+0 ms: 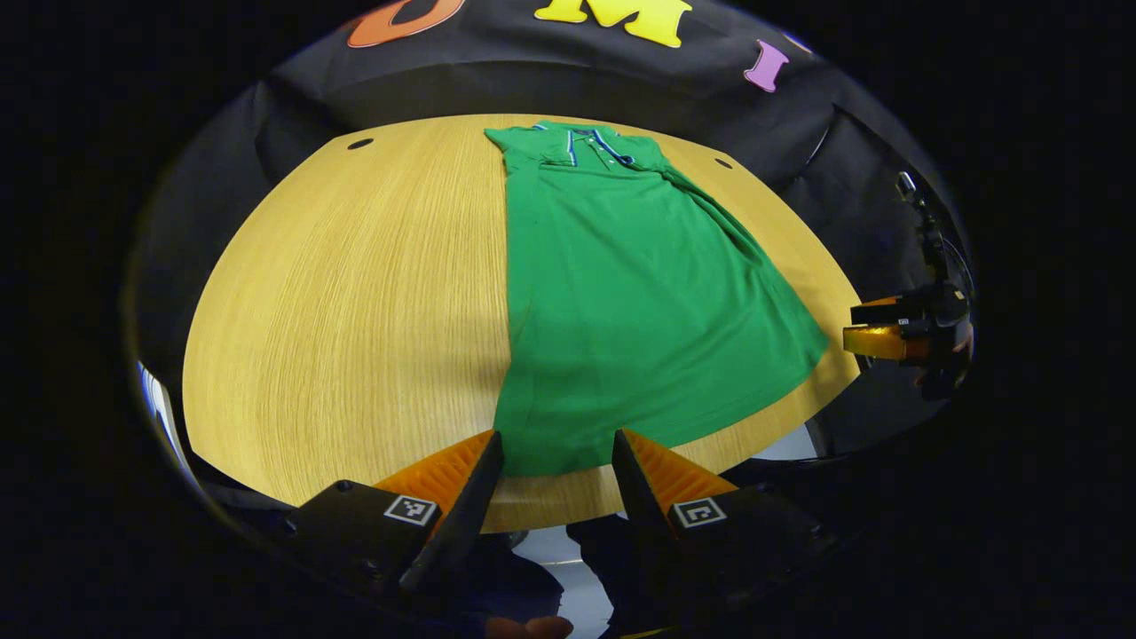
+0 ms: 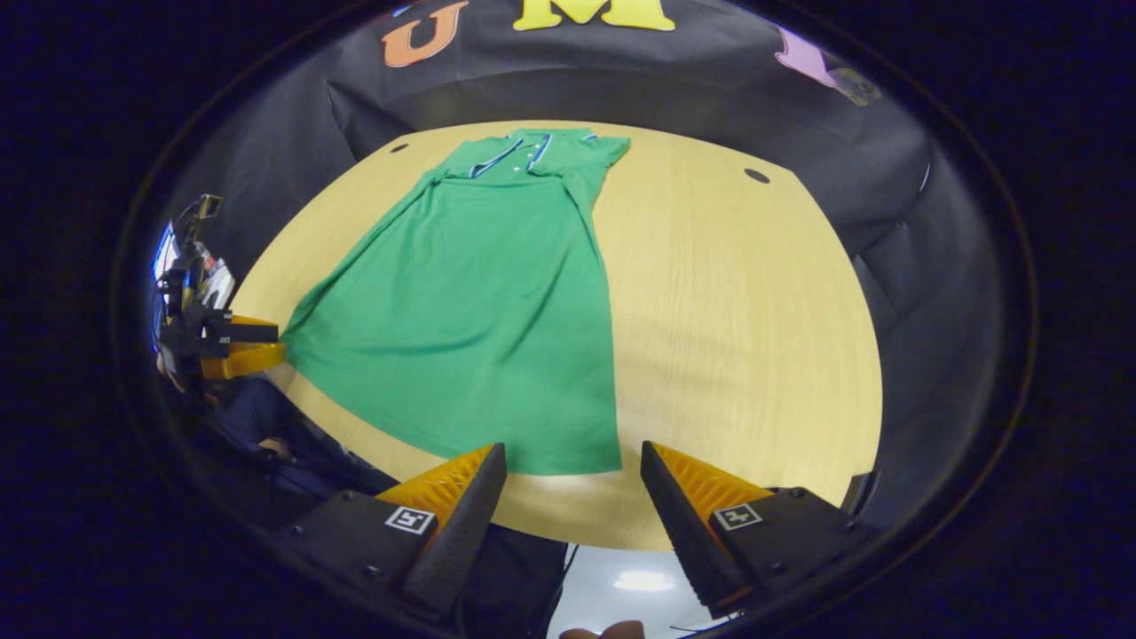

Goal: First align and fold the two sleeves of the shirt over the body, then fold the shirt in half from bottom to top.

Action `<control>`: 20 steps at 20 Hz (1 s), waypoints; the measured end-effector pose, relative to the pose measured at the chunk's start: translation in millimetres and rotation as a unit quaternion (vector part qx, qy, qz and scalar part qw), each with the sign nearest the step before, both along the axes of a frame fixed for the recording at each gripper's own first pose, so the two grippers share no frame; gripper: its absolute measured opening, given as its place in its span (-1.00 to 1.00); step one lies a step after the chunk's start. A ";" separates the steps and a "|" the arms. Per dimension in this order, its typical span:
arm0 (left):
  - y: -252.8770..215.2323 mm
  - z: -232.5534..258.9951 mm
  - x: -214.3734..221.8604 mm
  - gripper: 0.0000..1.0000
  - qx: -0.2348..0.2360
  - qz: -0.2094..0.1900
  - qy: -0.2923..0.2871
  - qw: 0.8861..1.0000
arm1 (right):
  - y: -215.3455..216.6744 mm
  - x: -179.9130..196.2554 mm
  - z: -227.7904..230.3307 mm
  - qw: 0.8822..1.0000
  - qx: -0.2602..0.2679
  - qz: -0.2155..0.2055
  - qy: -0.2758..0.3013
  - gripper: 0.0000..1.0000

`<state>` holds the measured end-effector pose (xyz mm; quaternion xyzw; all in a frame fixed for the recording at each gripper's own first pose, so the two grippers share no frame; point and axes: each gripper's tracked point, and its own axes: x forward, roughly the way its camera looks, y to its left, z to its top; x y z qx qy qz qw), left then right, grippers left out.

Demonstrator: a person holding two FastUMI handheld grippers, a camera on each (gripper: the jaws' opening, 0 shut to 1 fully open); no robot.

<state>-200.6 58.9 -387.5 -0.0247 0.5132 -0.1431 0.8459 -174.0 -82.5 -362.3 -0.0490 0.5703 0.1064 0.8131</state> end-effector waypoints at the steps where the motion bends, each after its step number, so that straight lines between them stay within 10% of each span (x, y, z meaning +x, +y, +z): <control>1: 2.6 -0.9 1.6 0.63 0.001 0.002 -0.003 1.000 | 0.8 -3.1 -4.2 1.000 -0.003 0.004 0.002 0.86; 20: 8.9 -19.0 -3.2 0.65 0.084 -0.016 0.008 0.996 | 2.3 -10.7 -35.0 0.999 -0.016 -0.010 0.032 0.96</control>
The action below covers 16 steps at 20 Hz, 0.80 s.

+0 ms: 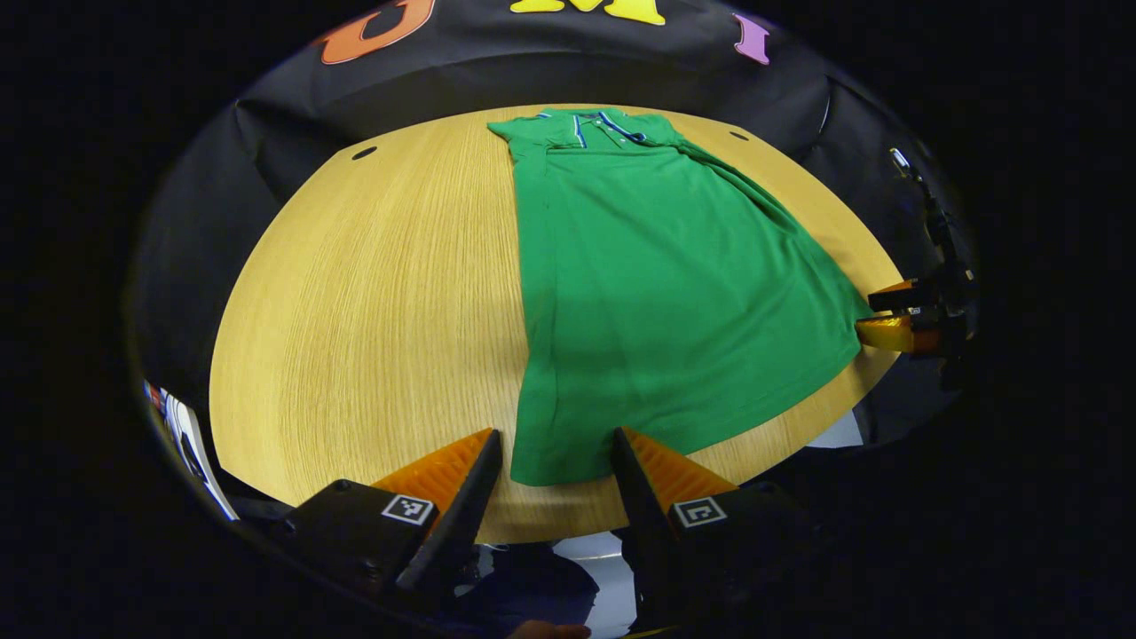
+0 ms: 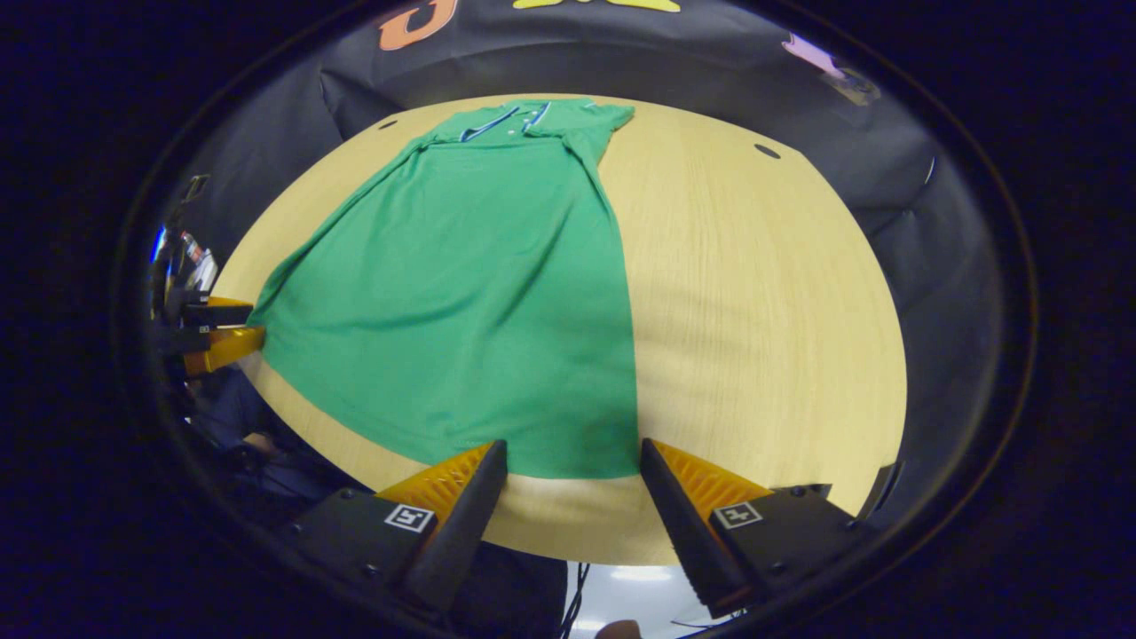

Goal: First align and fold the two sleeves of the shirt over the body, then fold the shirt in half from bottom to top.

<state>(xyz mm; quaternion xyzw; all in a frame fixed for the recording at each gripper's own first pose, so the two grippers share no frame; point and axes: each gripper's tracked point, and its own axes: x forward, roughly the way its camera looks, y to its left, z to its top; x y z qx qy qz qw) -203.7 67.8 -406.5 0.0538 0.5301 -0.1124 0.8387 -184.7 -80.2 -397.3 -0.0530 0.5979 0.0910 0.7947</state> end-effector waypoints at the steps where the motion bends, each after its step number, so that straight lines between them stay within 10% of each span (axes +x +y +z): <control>1: 0.5 -0.5 -0.2 0.65 0.002 0.006 0.003 1.000 | 0.5 0.3 -0.8 1.000 -0.001 0.004 0.004 0.89; 2: -2.0 -0.7 -1.0 0.65 0.000 0.006 0.014 1.000 | 3.0 1.0 -1.9 1.000 0.000 0.009 0.004 0.67; 4: -5.4 -0.6 2.2 -0.02 -0.003 0.009 0.013 1.000 | 6.6 5.4 -0.9 1.000 -0.008 0.028 0.001 0.22; 5: -7.8 -1.4 1.8 -0.61 -0.003 0.016 0.012 1.000 | 6.5 6.2 -1.9 0.999 -0.013 0.030 0.005 -0.28; 6: -8.2 -1.2 1.7 -0.65 0.001 0.016 0.012 1.000 | 6.5 5.6 -0.7 0.999 -0.014 0.037 0.004 -0.79; 16: -37.9 31.9 8.7 -0.93 -0.103 0.024 0.006 0.994 | 2.3 15.1 24.4 0.997 0.065 -0.028 0.017 -0.94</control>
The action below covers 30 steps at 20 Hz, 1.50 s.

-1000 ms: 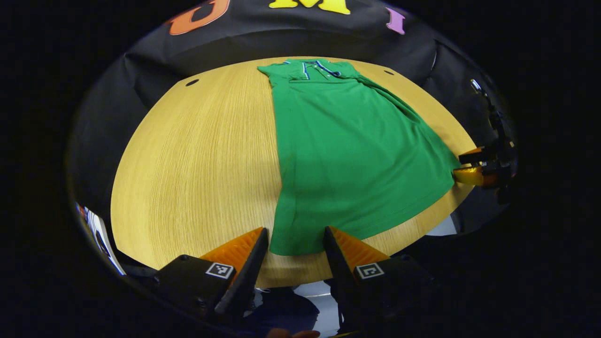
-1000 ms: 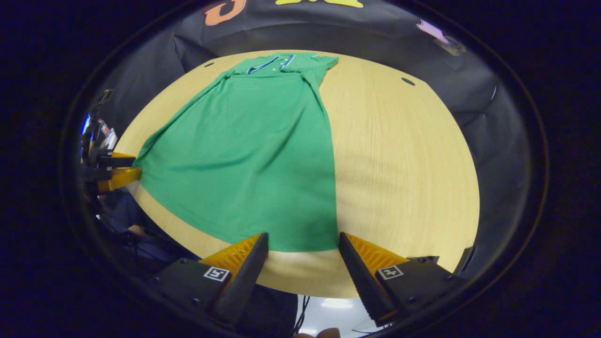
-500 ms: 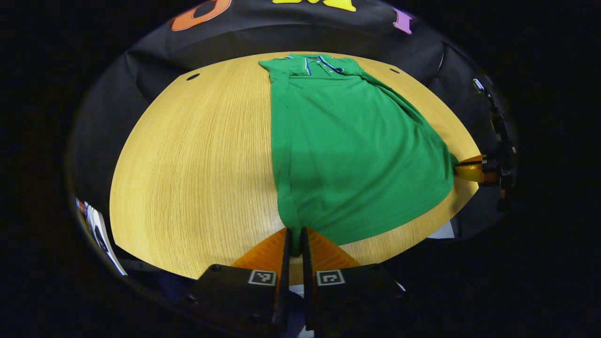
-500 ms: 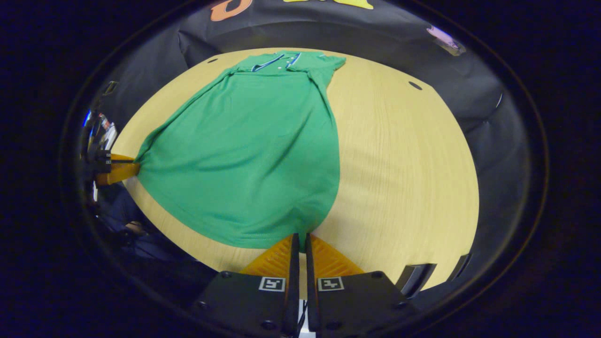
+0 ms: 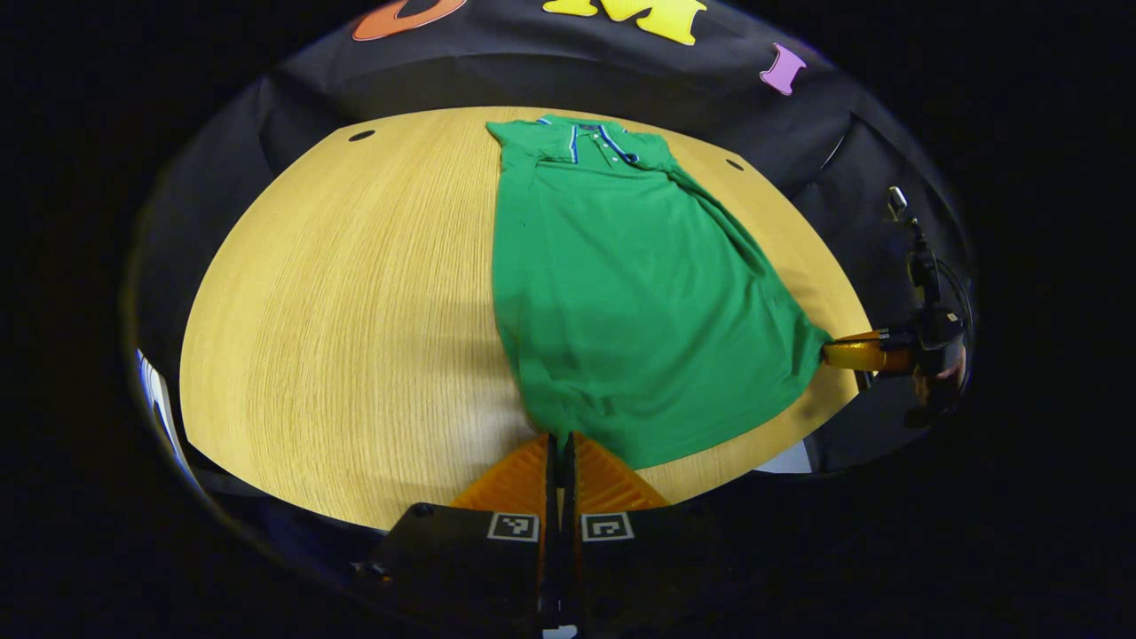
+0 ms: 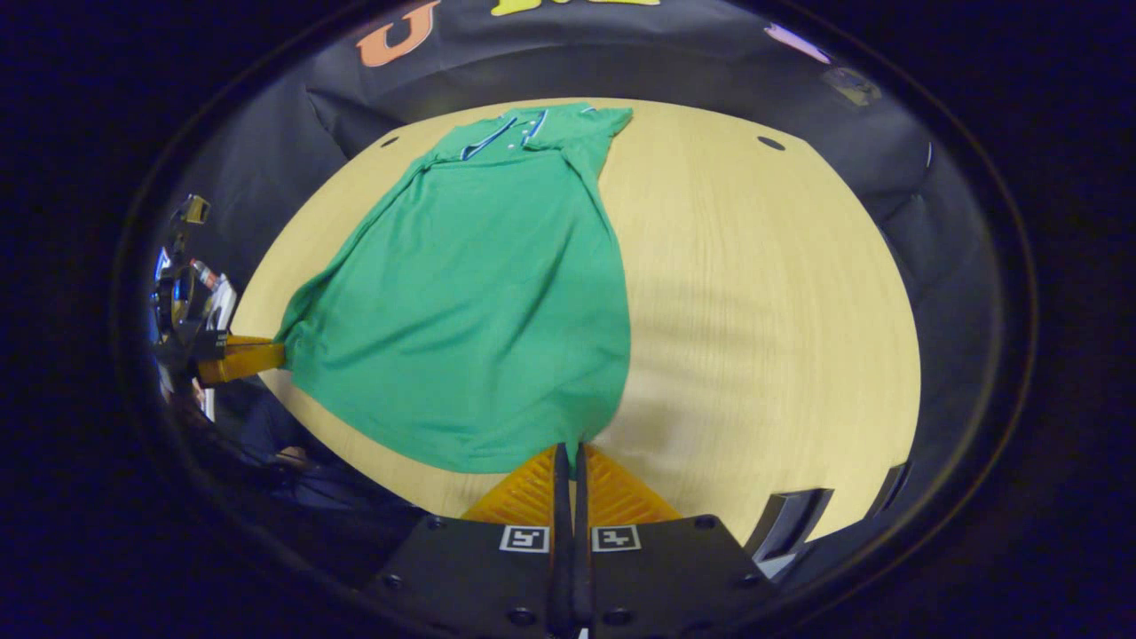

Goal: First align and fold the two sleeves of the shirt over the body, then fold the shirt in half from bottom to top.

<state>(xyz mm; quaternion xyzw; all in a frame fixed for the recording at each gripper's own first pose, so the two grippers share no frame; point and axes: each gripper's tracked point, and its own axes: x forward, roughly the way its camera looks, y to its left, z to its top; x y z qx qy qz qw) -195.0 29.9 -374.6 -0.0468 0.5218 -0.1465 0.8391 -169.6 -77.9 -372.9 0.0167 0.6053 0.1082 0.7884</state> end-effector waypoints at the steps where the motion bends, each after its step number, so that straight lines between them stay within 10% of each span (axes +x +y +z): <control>1: -2.8 6.0 4.7 -0.93 -0.005 -0.011 -0.009 1.000 | -1.5 5.2 5.9 1.000 0.013 -0.011 -0.003 -0.98; 16: 16.3 92.6 105.5 -0.93 -0.023 0.024 -0.099 0.995 | 1.4 102.5 78.6 0.995 0.067 -0.011 -0.073 -0.95; 30: 13.8 177.4 254.6 -0.94 -0.037 0.027 -0.203 0.978 | 17.5 268.9 151.0 0.980 0.073 0.026 -0.183 -0.95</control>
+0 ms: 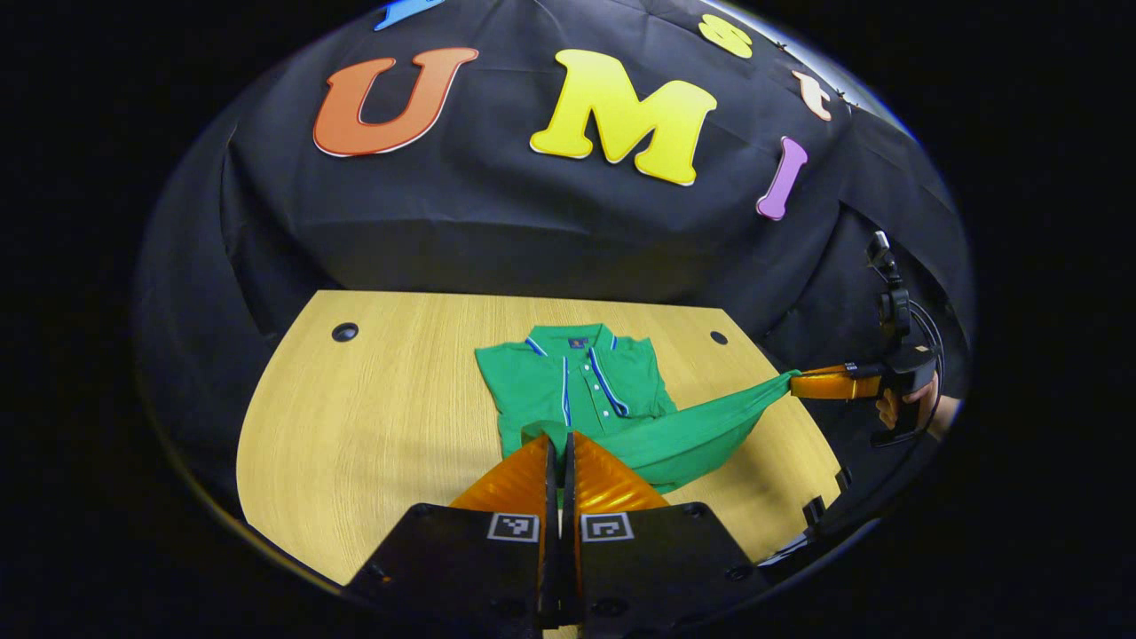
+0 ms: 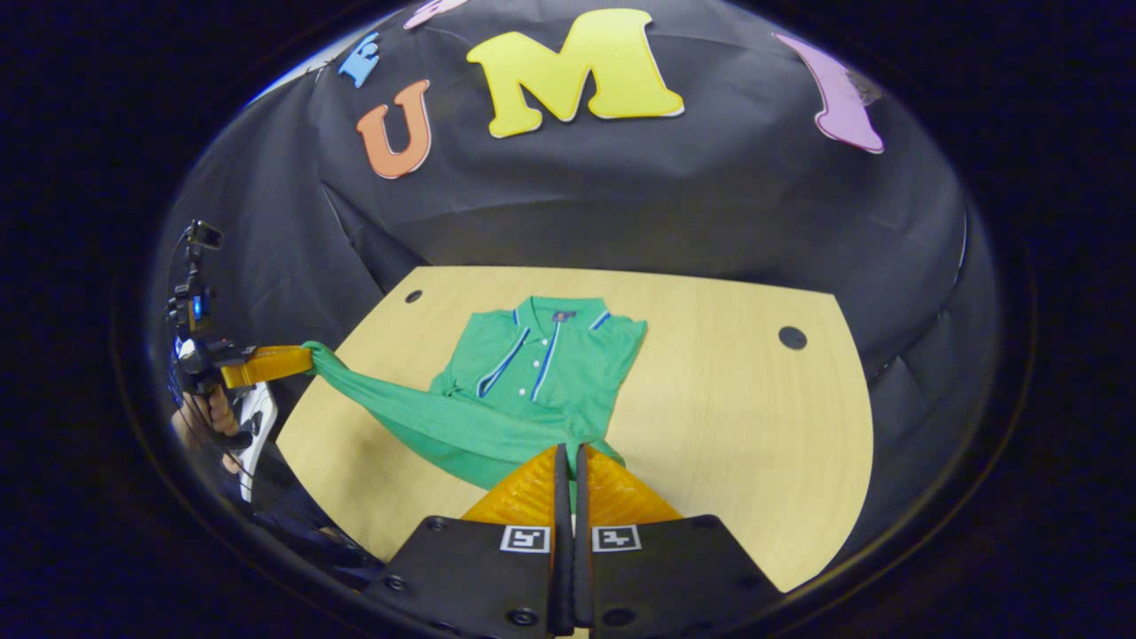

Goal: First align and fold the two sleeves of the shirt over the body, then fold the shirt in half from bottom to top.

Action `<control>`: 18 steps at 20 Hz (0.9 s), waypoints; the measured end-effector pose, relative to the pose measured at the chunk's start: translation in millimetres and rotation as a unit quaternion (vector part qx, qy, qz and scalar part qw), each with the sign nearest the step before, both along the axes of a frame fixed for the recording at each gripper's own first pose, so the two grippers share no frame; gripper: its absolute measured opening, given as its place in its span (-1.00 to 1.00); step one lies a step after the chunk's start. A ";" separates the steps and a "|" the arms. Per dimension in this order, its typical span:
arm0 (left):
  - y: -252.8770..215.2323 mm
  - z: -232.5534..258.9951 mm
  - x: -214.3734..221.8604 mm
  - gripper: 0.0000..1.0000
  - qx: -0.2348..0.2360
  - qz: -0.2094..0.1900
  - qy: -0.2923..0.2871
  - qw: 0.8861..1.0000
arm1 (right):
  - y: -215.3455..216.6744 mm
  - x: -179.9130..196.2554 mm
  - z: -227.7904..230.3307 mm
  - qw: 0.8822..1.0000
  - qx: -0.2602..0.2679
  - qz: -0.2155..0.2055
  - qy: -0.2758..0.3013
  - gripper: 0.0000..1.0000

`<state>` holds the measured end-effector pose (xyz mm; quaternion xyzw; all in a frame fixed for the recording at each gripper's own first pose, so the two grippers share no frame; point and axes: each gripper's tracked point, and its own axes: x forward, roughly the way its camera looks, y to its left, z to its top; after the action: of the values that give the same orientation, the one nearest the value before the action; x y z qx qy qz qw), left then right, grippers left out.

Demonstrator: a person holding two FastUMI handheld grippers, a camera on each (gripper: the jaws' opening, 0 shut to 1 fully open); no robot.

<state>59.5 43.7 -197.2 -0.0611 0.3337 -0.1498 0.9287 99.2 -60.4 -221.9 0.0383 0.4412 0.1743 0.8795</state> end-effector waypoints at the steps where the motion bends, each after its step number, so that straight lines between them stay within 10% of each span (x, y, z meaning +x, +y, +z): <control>1: 1.9 5.2 7.7 -0.93 -0.005 0.003 -0.005 1.000 | -0.4 11.3 3.6 1.000 -0.003 0.000 -0.007 -0.94; 18: 10.2 -27.0 199.2 -0.94 -0.047 0.087 -0.081 0.992 | 20.3 186.1 -42.5 0.995 0.017 -0.051 -0.082 -0.95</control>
<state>258.8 53.9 -224.2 -0.1216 0.2434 -0.0884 0.9582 285.3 -40.1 -264.4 0.0610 0.3621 0.1395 0.9196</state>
